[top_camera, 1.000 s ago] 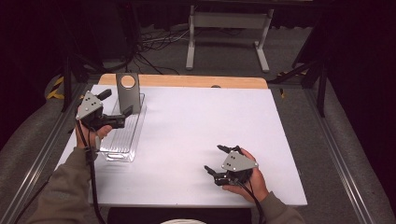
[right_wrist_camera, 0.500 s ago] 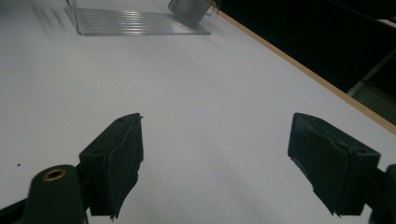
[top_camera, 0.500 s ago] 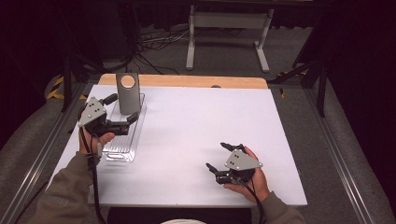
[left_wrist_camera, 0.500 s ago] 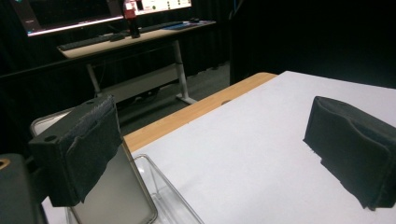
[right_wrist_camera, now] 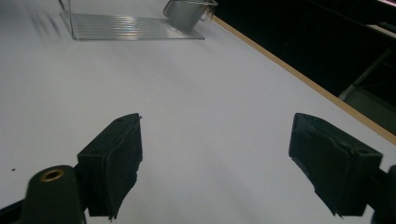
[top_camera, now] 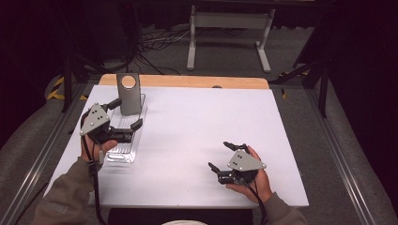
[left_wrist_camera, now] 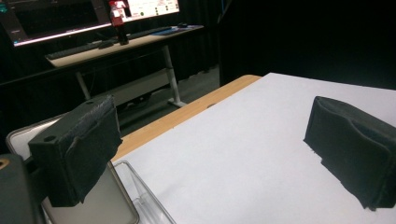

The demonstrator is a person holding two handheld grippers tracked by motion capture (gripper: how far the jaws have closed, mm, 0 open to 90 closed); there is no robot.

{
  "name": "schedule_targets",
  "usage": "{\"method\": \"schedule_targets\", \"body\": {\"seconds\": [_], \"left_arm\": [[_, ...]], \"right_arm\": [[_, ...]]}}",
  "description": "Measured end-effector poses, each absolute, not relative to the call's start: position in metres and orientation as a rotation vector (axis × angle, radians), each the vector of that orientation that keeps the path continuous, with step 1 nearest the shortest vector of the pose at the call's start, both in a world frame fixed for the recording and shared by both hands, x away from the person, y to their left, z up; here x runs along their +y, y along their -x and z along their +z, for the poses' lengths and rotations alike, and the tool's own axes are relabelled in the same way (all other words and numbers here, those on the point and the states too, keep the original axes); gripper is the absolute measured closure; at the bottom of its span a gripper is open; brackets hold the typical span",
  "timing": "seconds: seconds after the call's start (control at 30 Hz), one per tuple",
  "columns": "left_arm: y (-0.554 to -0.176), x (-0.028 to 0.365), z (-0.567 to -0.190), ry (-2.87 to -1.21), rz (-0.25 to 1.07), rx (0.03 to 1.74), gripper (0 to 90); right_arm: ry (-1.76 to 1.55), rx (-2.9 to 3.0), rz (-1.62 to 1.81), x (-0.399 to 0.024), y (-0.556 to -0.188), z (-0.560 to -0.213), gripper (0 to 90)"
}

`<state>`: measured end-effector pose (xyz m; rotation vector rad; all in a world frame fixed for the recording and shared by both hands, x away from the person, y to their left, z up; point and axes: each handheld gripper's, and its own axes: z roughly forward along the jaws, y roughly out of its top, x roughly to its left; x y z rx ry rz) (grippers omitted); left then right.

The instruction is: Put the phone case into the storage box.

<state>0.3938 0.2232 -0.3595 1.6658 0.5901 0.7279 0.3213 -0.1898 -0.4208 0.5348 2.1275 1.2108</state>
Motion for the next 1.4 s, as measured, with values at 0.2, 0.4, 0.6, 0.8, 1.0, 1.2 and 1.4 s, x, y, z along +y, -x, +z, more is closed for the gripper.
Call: {"method": "schedule_targets", "body": {"seconds": [0.2,0.4,0.6,0.8,1.0,1.2,1.4], "left_arm": [[-0.384,0.222,-0.359,-1.669,0.728,0.57,4.0],[-0.375,0.223,-0.358,-1.672,0.723,0.549,4.1],[-0.367,0.224,-0.358,-1.673,0.718,0.534,4.1],[-0.359,0.222,-0.36,-1.685,0.724,0.518,4.1],[-0.355,0.22,-0.365,-1.699,0.71,0.503,4.1],[-0.352,0.216,-0.369,-1.719,0.699,0.492,4.1],[-0.348,0.212,-0.373,-1.719,0.688,0.469,4.1]], "right_arm": [[-0.531,2.117,1.213,-0.191,-0.321,-0.419,18.3],[-0.529,2.114,1.212,-0.191,-0.32,-0.419,18.3],[-0.526,2.108,1.211,-0.191,-0.32,-0.418,18.3],[-0.523,2.106,1.211,-0.191,-0.319,-0.418,18.3],[-0.522,2.108,1.208,-0.19,-0.319,-0.417,18.3],[-0.517,2.104,1.208,-0.191,-0.319,-0.417,18.3],[-0.524,2.097,1.224,-0.191,-0.317,-0.414,18.4]]}}
